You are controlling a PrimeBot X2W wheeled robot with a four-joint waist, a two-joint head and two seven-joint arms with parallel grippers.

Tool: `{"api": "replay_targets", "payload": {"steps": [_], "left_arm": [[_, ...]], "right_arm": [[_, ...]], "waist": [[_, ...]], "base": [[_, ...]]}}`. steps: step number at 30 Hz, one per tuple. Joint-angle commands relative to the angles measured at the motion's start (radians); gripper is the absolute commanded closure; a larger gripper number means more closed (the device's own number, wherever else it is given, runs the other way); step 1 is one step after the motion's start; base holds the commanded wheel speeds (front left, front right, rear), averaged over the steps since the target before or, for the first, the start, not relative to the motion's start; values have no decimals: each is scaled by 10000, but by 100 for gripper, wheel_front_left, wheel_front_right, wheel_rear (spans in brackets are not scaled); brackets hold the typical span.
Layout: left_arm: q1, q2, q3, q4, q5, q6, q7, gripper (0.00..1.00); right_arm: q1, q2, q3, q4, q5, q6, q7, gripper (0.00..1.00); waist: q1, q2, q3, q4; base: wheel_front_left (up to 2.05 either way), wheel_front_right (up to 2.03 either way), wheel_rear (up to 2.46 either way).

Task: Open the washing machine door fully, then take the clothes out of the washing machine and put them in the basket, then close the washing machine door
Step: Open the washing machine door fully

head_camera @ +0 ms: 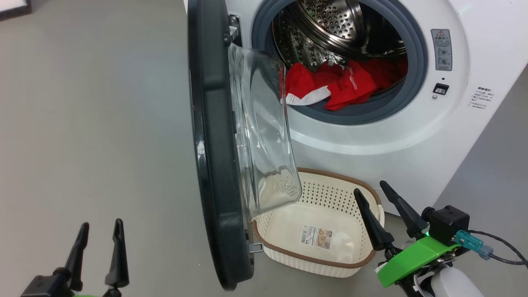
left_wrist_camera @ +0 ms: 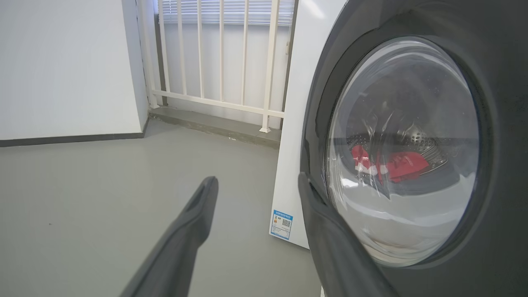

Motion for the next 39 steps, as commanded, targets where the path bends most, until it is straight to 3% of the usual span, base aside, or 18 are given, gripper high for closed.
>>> {"api": "replay_targets", "payload": {"steps": [1, 15, 16, 17, 18, 19, 27, 39], "left_arm": [[-299, 114, 363, -212, 117, -29, -82, 0], [-335, 117, 312, -379, 71, -29, -82, 0], [-348, 128, 285, -410, 68, -29, -82, 17], [-362, 141, 260, -456, 64, -29, -82, 53], [-381, 158, 234, -538, 65, -29, -82, 97], [-397, 174, 205, -638, 74, -29, -82, 100], [-487, 208, -56, -1805, 152, -29, -82, 100], [-652, 323, -1231, -4951, 170, -29, -82, 100]], "right_arm": [[-5, 55, 194, -193, -104, 16, -122, 0], [-44, 88, 187, -167, -160, 16, -122, 0], [-46, 89, 186, -164, -161, 16, -122, 0], [-46, 88, 186, -159, -162, 16, -122, 0], [-47, 87, 183, -152, -162, 16, -122, 0], [-46, 87, 179, -149, -161, 16, -122, 0], [3, 96, 192, -158, -129, 16, -122, 0], [70, 143, 200, -172, -74, 16, -122, 0]], "waist": [[0, 0, -6, 4], [0, 0, 17, -28], [0, 0, 16, -27], [0, 0, 15, -25], [0, 0, 13, -22], [0, 0, 11, -19], [0, 0, -51, -5], [0, 0, -161, -61]], "base": [[0, 0, 0], [0, 0, 0], [0, 0, 0], [0, 0, 0], [0, 0, 0], [0, 0, 0], [0, 0, 0], [0, 0, 0]]}}
